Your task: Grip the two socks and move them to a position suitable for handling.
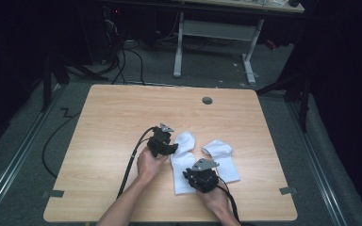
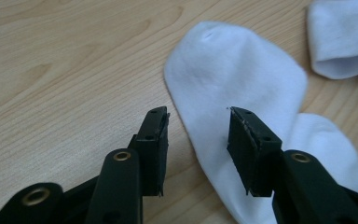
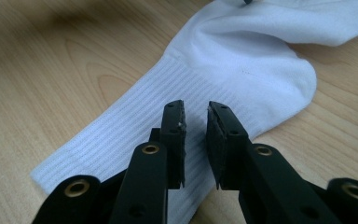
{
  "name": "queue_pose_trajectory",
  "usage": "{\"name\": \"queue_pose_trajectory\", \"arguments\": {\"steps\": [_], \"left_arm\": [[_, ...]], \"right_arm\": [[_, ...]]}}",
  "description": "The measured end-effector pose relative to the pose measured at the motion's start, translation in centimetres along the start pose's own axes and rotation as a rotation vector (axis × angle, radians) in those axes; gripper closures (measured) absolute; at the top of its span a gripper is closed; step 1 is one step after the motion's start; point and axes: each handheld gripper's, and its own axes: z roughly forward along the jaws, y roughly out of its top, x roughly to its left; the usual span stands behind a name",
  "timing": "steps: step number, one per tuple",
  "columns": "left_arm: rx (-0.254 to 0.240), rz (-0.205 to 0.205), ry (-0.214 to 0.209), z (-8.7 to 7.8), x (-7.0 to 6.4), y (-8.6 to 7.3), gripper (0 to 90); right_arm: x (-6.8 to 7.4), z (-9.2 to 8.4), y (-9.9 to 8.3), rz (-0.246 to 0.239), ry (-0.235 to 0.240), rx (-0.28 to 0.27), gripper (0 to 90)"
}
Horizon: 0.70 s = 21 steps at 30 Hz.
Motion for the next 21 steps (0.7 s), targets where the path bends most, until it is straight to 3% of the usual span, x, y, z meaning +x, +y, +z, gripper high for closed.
{"name": "queue_pose_trajectory", "arguments": {"steps": [5,13,18,21], "left_arm": [[0.045,0.011,0.016,1.5,-0.5,0.4,57.4],[0.052,0.047,0.041,1.6,-0.9,0.6,63.2],[0.051,0.078,0.003,1.7,-1.4,0.6,84.4],[0.052,0.064,-0.02,1.7,-1.1,0.6,87.4]], "right_arm": [[0.2,-0.2,-0.3,-0.004,0.006,-0.001,77.4],[0.3,-0.3,-0.4,-0.009,0.0,-0.004,77.4],[0.4,-0.3,-0.4,-0.01,-0.004,-0.011,77.5],[0.4,-0.3,-0.5,-0.01,-0.005,-0.011,77.6]]}}
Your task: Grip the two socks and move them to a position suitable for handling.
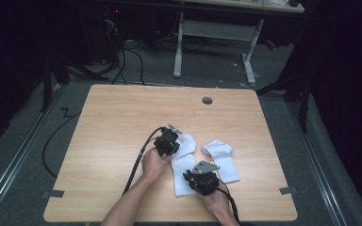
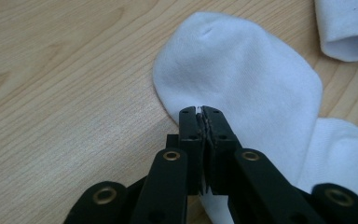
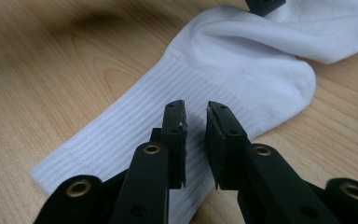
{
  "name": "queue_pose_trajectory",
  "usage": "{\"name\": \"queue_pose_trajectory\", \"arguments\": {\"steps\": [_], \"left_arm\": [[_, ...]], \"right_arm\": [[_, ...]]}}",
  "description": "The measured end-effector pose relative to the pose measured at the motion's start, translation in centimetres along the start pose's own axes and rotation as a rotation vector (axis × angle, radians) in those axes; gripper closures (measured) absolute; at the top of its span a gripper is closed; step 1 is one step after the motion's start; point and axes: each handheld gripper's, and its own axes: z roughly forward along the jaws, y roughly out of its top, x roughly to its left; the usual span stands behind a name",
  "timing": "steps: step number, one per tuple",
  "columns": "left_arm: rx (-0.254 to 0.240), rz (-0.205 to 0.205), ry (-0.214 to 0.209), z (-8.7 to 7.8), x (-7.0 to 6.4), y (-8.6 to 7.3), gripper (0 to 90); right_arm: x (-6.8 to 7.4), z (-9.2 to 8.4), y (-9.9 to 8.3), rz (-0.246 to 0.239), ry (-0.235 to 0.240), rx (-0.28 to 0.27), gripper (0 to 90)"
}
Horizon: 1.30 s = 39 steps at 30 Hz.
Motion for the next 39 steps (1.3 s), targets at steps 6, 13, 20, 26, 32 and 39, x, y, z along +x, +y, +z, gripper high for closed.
{"name": "queue_pose_trajectory", "arguments": {"steps": [6,13,20,26,32,39], "left_arm": [[-0.043,-0.02,-0.003,-0.7,0.7,0.1,89.2],[-0.09,-0.065,0.039,-2.2,2.5,0.1,89.4],[-0.04,-0.045,0.054,-1.0,2.1,-0.6,83.5],[-0.093,-0.058,-0.011,-2.3,1.2,-1.3,65.4],[-0.097,-0.006,-0.061,-3.8,-1.1,-3.3,57.9],[-0.073,0.029,-0.077,-3.4,-2.8,-4.6,52.7]], "right_arm": [[0.2,-0.1,0.0,0.007,-0.009,0.002,78.3],[0.1,-0.4,-0.2,0.022,-0.006,0.006,78.5],[-0.1,-0.4,-0.2,0.049,0.012,0.003,75.2],[-1.0,-1.2,0.1,0.081,0.016,-0.03,74.3],[-3.5,-2.4,0.9,0.141,-0.034,-0.07,86.4],[-4.4,-0.5,2.2,0.152,-0.064,-0.041,87.9]]}}
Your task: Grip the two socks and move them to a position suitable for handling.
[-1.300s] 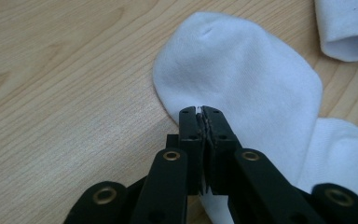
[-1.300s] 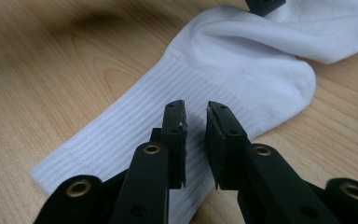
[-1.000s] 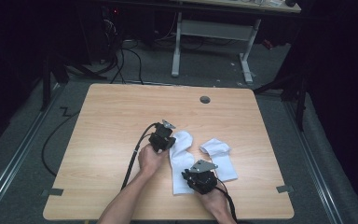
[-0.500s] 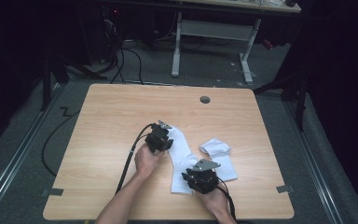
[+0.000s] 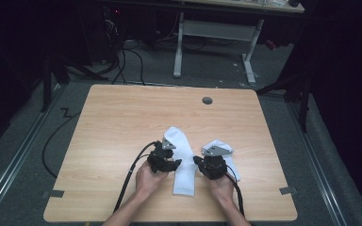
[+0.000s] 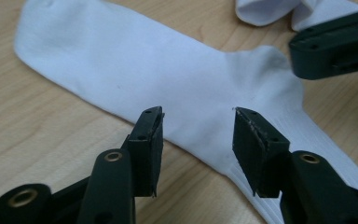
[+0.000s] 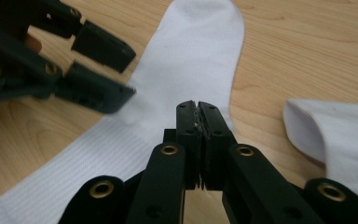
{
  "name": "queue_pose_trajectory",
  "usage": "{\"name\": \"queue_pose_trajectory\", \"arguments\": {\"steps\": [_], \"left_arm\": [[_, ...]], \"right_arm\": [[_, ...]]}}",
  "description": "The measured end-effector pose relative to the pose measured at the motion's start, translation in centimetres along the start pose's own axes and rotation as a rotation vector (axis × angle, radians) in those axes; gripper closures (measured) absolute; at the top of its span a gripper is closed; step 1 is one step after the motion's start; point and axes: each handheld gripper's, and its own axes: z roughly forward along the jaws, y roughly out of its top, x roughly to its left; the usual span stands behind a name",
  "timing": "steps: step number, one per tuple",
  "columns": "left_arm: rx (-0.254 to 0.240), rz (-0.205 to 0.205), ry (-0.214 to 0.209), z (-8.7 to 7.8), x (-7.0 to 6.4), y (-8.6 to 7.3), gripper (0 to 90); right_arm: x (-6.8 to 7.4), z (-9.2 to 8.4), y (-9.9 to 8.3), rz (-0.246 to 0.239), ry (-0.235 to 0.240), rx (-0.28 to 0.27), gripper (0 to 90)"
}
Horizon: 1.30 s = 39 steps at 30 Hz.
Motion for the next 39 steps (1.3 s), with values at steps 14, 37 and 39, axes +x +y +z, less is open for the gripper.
{"name": "queue_pose_trajectory", "arguments": {"steps": [14,37,39], "left_arm": [[0.022,0.05,0.068,1.3,0.0,0.6,53.0],[-0.008,0.037,0.039,-0.8,-1.4,-2.2,45.7],[-0.024,0.014,0.042,-0.9,-1.0,-2.4,45.2]], "right_arm": [[-2.0,3.1,0.5,0.039,-0.11,0.064,85.4],[-0.7,3.1,0.7,0.0,-0.088,0.09,73.9],[-0.6,3.1,0.8,-0.004,-0.094,0.088,70.5]]}}
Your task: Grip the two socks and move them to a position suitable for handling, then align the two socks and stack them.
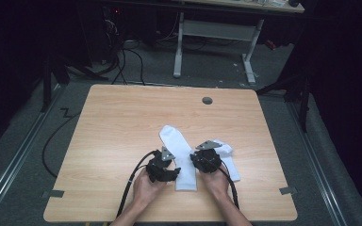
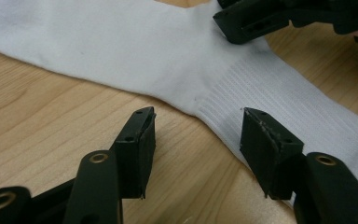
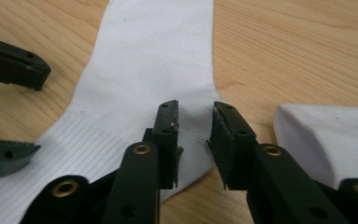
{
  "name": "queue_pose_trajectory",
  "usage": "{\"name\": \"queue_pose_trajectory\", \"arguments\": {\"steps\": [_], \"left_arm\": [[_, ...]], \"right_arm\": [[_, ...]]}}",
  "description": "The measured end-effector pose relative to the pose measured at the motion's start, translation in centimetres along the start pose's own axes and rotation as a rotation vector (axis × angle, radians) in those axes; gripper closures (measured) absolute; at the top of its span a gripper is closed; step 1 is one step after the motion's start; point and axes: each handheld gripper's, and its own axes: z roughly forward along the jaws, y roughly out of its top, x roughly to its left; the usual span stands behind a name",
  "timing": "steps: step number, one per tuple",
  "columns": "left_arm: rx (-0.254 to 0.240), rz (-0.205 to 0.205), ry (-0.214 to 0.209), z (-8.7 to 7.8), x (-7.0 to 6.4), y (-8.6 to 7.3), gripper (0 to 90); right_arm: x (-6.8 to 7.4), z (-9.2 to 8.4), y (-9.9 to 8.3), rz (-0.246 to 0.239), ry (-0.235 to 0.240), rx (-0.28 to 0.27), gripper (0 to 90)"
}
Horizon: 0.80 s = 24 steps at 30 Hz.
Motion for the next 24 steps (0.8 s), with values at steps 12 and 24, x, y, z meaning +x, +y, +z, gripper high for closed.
{"name": "queue_pose_trajectory", "arguments": {"steps": [12,24], "left_arm": [[-0.031,-0.118,0.158,-2.3,4.6,-2.5,42.1],[-0.084,-0.144,0.238,-3.8,6.9,-4.8,37.5]], "right_arm": [[-1.2,-1.9,-1.2,0.057,0.03,-0.075,62.5],[-2.0,-3.5,-1.9,0.076,0.01,-0.123,59.3]]}}
